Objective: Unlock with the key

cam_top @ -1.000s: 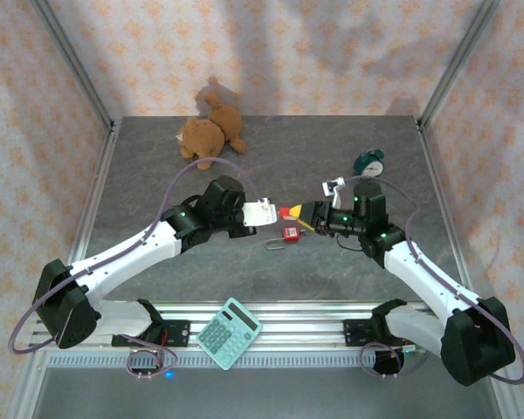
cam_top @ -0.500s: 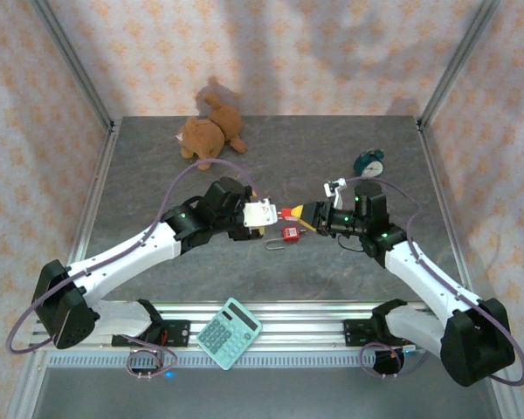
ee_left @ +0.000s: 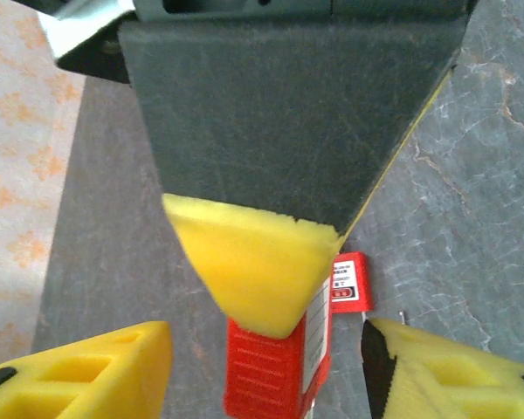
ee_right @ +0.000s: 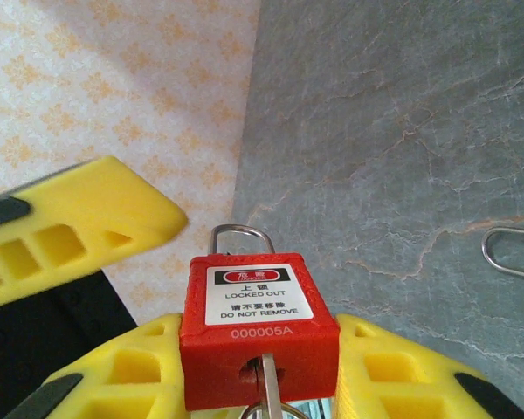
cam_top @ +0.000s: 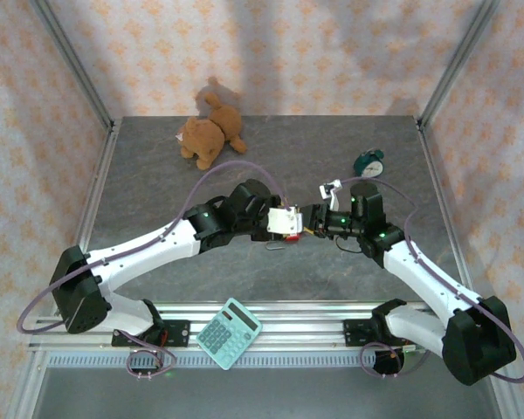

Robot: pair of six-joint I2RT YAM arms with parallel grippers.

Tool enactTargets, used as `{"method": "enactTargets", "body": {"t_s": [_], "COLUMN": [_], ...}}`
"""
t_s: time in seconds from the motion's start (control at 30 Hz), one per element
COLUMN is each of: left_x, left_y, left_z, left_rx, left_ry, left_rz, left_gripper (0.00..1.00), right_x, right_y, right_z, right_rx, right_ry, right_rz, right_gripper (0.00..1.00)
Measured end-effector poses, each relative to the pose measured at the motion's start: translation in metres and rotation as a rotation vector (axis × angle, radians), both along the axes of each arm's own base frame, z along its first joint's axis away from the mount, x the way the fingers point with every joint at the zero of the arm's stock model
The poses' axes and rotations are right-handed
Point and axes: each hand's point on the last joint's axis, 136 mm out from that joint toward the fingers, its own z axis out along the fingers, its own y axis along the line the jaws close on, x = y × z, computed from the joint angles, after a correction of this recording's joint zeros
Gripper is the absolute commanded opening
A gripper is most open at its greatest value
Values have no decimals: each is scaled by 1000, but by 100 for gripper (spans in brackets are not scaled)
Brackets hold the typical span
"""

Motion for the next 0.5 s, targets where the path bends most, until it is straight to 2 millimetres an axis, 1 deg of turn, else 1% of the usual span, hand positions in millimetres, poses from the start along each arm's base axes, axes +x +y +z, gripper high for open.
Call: {"method": "enactTargets", "body": {"t_s": [0.27, 0.33, 0.5], "left_x": [0, 0, 0], "left_y": [-1, -1, -2], "left_z": [-3, -3, -5], "left_rx": [1, 2, 4], "left_ry": [11, 10, 14], "left_rz": [-2, -4, -3], "left_gripper": [42, 40, 30], "right_x": [-2, -3, -2], "right_y": [1, 1, 2], "right_z": [1, 1, 1], "right_rx": [-3, -2, -5], "right_ry": [-9, -10, -16], "right_rz": [5, 8, 7], "right_gripper": [26, 26, 26]}}
